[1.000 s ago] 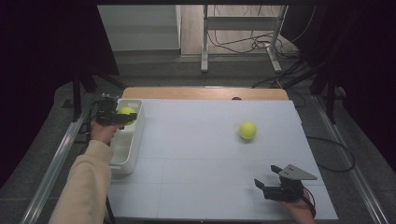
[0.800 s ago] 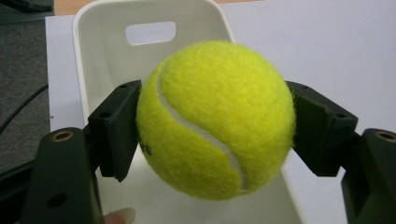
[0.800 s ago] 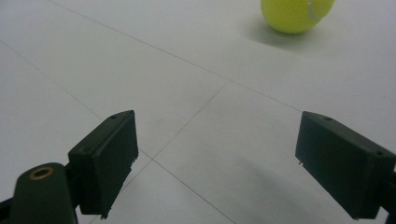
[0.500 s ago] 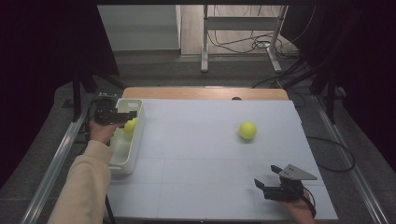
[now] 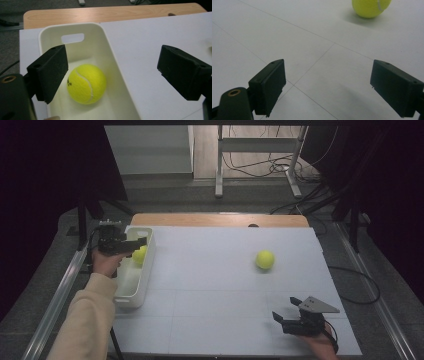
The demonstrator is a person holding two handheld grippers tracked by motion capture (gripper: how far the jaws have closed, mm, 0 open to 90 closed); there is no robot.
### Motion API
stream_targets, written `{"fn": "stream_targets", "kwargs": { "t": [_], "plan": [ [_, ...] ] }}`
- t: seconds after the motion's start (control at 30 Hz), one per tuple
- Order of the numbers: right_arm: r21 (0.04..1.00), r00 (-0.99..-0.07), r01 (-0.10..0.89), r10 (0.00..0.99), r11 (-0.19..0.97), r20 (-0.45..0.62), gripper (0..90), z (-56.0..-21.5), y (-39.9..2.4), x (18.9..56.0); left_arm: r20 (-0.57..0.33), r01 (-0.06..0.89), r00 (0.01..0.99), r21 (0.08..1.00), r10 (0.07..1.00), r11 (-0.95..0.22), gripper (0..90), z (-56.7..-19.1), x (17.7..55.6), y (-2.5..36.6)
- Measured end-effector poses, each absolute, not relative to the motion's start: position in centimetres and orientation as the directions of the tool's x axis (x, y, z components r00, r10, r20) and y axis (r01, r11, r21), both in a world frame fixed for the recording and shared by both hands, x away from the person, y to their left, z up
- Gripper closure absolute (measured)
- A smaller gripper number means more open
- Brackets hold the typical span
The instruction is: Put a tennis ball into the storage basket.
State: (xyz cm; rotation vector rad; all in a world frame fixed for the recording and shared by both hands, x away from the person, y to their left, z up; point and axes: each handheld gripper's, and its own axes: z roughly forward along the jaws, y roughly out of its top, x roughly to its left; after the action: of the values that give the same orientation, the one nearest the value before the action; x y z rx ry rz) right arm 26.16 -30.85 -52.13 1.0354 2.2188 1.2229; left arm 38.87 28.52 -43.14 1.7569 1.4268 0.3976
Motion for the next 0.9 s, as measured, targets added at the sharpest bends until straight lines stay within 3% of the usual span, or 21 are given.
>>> {"fn": "stream_targets", "kwargs": {
  "t": [0.9],
  "plan": [
    [0.855,-0.641,0.405,0.768,0.324,0.013,13.7,-51.9,-31.0,26.1,-0.247,0.533,0.491,0.843,0.835,-0.064,10.8,-41.5,34.7,25.9]
  ]
}}
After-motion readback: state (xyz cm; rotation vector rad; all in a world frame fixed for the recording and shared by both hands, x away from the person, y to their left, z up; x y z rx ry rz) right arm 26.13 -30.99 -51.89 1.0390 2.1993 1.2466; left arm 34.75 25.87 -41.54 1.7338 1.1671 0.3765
